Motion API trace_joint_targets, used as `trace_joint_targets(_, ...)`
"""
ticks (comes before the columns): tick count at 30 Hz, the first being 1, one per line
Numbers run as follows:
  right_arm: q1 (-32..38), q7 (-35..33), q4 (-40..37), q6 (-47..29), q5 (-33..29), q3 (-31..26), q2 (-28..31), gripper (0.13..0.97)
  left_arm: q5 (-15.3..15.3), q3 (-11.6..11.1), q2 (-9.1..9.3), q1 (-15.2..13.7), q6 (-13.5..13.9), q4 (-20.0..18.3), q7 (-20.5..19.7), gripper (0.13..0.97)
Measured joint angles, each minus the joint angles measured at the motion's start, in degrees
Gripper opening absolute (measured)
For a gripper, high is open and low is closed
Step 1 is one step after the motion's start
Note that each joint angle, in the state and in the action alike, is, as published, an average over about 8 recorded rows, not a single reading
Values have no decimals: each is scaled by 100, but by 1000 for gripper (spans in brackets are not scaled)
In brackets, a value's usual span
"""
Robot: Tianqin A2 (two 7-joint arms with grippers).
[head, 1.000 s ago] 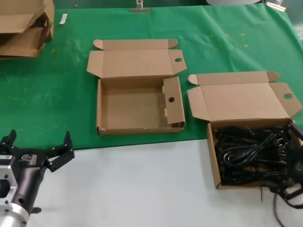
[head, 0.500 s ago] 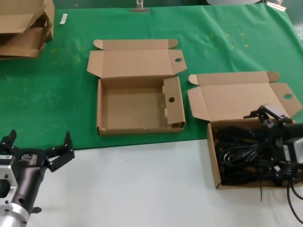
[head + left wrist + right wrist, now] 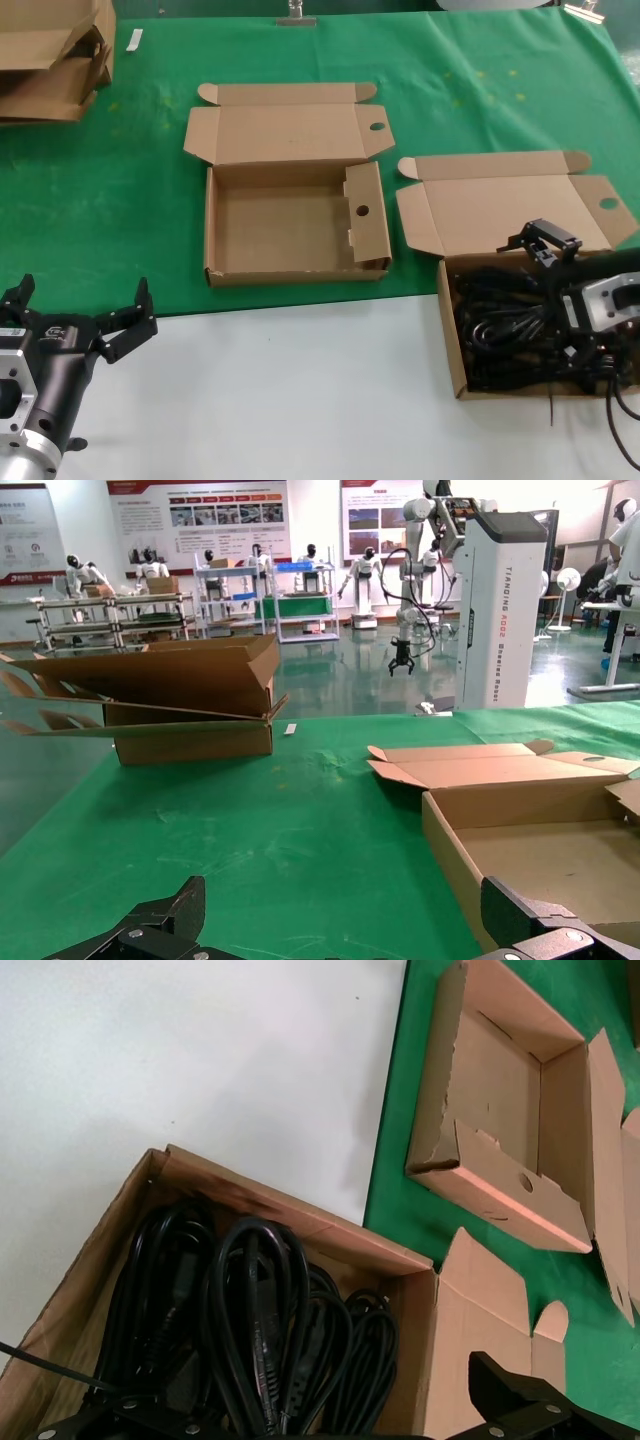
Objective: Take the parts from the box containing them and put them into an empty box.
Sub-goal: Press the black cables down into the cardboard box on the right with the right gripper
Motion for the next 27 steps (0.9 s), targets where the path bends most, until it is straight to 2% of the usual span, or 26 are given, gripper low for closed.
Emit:
trace_joint_targets(12, -56, 420, 179, -83, -181, -139, 70, 894, 1, 0, 0, 0, 0, 0, -2, 966)
trace_joint_targets(21, -58, 380, 26, -45, -244, -193, 86, 764, 1, 0, 0, 0, 0, 0, -2, 966)
trace_joint_targets(27, -59, 349, -29, -40, -253, -217, 88, 619, 2, 0, 0, 0, 0, 0, -1, 966)
